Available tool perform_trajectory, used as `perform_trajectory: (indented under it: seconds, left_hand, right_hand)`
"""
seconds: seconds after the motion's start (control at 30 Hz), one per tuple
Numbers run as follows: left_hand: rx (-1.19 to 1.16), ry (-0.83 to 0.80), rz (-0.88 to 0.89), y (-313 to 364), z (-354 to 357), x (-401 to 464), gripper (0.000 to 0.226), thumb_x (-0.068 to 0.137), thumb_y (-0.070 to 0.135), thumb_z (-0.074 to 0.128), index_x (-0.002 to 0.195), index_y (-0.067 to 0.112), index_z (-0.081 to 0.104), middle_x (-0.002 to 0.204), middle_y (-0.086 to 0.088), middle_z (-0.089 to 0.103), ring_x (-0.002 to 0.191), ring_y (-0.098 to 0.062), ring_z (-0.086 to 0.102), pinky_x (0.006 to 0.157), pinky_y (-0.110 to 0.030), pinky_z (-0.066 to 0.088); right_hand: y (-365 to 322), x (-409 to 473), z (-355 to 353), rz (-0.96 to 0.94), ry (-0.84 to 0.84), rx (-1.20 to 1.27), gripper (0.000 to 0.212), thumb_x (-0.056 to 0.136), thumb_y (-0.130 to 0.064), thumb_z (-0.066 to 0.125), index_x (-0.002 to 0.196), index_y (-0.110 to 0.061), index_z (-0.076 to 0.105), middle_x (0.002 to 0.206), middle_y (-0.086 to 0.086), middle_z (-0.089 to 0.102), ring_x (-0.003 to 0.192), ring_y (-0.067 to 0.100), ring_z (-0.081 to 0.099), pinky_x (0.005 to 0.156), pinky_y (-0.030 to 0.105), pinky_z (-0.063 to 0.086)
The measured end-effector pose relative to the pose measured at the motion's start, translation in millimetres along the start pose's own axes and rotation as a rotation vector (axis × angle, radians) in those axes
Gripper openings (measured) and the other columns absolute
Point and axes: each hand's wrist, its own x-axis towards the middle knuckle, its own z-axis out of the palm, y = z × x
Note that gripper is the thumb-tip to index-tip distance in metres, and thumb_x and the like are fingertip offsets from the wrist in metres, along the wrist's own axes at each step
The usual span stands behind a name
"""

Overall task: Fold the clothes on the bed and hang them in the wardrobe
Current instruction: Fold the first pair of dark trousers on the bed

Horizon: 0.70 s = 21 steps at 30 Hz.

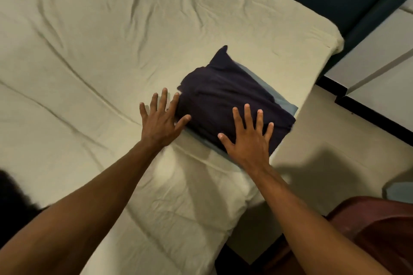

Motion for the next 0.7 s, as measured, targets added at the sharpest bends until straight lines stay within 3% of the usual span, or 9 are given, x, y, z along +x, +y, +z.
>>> perform_trajectory:
  seconds: [0.13, 0.37, 0.53, 0.7]
  left_hand:
    - [-0.015, -0.002, -0.137, -49, -16, -70, 0.08, 0.093, 0.078, 0.013, 0.159, 0.032, 0.008, 0.168, -0.004, 0.0, 0.154, -0.029, 0.003, 0.118, -0.062, 0.007]
    - [-0.071, 0.075, -0.382, -117, -45, -198, 0.077, 0.094, 0.071, 0.02, 0.156, 0.026, 0.024, 0.166, -0.005, 0.018, 0.152, -0.029, 0.013, 0.118, -0.06, 0.012]
    - [-0.058, 0.13, -0.522, -156, -65, -290, 0.061, 0.095, 0.052, 0.049, 0.149, 0.024, 0.038, 0.16, -0.006, 0.031, 0.15, -0.028, 0.021, 0.117, -0.06, 0.016]
    - [-0.024, 0.26, -0.61, -198, -80, -378, 0.055, 0.093, 0.044, 0.056, 0.142, 0.021, 0.047, 0.153, -0.008, 0.042, 0.145, -0.03, 0.032, 0.114, -0.06, 0.027]
  right_hand:
    - [-58, -19, 10, -0.166, -0.073, 0.0, 0.084, 0.09, -0.074, 0.018, 0.16, -0.03, 0.008, 0.168, 0.005, -0.001, 0.153, 0.037, -0.005, 0.117, 0.067, 0.001]
    - [-174, -75, 34, -0.43, -0.217, -0.046, 0.084, 0.088, -0.075, 0.013, 0.159, -0.03, 0.012, 0.167, 0.006, 0.005, 0.153, 0.036, 0.001, 0.117, 0.064, 0.005]
    - [-255, -129, 41, -0.602, -0.341, -0.09, 0.088, 0.082, -0.076, 0.003, 0.159, -0.033, 0.007, 0.168, 0.002, 0.0, 0.154, 0.032, -0.004, 0.119, 0.059, 0.004]
    - [-333, -182, 38, -0.732, -0.374, -0.056, 0.085, 0.084, -0.07, 0.009, 0.158, -0.028, 0.021, 0.165, 0.004, 0.019, 0.152, 0.032, 0.013, 0.118, 0.055, 0.019]
